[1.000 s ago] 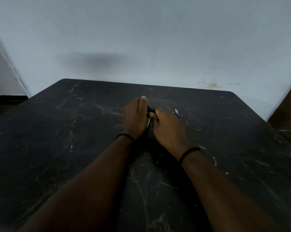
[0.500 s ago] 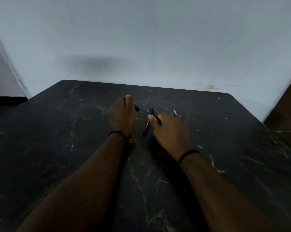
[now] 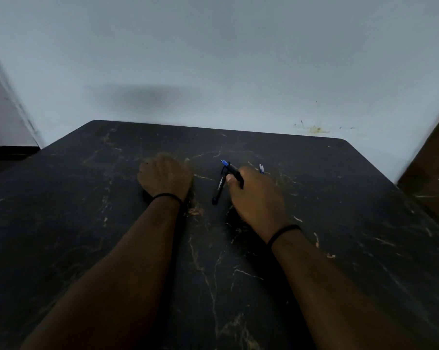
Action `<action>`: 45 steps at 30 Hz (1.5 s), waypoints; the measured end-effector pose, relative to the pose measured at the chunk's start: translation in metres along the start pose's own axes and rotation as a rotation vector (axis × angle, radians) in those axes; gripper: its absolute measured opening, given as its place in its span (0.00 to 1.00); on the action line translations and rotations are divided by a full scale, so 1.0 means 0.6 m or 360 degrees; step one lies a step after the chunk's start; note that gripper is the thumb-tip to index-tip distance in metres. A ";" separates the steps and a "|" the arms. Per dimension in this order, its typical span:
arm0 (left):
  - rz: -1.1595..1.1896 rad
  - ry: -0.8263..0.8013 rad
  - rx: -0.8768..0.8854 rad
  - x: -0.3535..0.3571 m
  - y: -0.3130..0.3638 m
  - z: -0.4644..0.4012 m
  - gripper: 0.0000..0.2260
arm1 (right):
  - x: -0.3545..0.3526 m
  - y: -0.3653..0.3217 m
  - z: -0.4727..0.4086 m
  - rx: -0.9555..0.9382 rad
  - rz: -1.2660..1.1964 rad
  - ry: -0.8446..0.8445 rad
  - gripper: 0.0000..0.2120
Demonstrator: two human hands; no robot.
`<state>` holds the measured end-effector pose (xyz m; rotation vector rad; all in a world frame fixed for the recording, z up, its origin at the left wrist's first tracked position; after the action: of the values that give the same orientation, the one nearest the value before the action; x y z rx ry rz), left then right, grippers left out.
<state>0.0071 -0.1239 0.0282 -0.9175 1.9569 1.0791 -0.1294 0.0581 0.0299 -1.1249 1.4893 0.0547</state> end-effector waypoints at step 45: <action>0.2574 -0.0521 0.0063 0.033 0.117 0.053 0.04 | 0.003 -0.006 -0.001 0.0055 -0.1150 -0.0179 0.08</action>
<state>-0.0535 -0.0728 0.0257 1.1264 2.1989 1.7508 -0.1273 0.0548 0.0306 -1.5423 0.9137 -0.3983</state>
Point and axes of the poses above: each hand's wrist, its own z-axis away from the middle knuckle, its own x-axis out of the palm, y = z × x, the point moved 9 cm from there along -z, towards the middle knuckle, and after that the axes turned 8 degrees about x, right-handed, at the moved point
